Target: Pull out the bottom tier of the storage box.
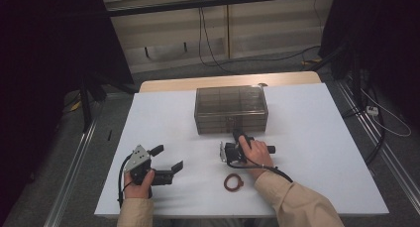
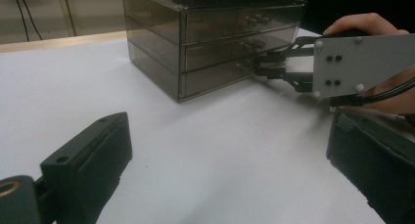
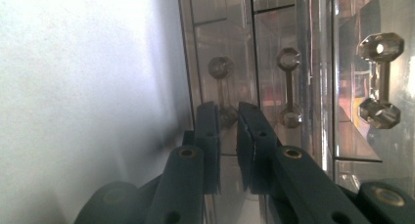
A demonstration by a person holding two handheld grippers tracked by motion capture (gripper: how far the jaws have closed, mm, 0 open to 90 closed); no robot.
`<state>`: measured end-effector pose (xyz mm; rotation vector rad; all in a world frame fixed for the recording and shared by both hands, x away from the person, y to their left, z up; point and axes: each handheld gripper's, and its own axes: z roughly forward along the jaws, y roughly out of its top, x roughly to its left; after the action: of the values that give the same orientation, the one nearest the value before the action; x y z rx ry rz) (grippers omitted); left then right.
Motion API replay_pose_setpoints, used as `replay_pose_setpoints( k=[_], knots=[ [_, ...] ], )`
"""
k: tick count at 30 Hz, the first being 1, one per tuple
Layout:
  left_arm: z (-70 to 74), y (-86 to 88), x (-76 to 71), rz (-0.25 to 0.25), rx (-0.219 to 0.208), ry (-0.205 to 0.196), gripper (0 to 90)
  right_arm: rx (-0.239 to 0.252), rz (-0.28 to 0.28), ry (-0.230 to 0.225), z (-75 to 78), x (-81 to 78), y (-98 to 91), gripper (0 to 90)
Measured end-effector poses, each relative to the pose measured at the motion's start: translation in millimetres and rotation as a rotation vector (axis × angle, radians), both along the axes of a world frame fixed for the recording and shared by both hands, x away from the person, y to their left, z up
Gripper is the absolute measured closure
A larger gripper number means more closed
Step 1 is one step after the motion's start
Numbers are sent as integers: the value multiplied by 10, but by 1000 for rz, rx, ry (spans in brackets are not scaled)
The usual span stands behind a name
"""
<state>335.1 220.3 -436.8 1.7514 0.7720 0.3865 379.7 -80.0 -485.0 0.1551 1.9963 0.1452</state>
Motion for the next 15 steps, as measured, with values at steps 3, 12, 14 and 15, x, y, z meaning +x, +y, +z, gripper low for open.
replay_pose_setpoints(
  k=[3, 12, 14, 15],
  knots=[
    [3, 4, -2, 0, -2, -2, 31, -1, -3, -8, -5, -12, 9, 803],
    [-1, -10, -6, -3, 1, 3, 31, -14, 4, 2, 16, -78, 0, 900],
    [2, -10, -8, -1, -2, 1, 31, -10, -3, -7, 19, -81, -27, 900],
    [1, -9, -7, -1, -1, 1, 31, -2, -3, -8, 19, -81, -35, 876]
  ],
)
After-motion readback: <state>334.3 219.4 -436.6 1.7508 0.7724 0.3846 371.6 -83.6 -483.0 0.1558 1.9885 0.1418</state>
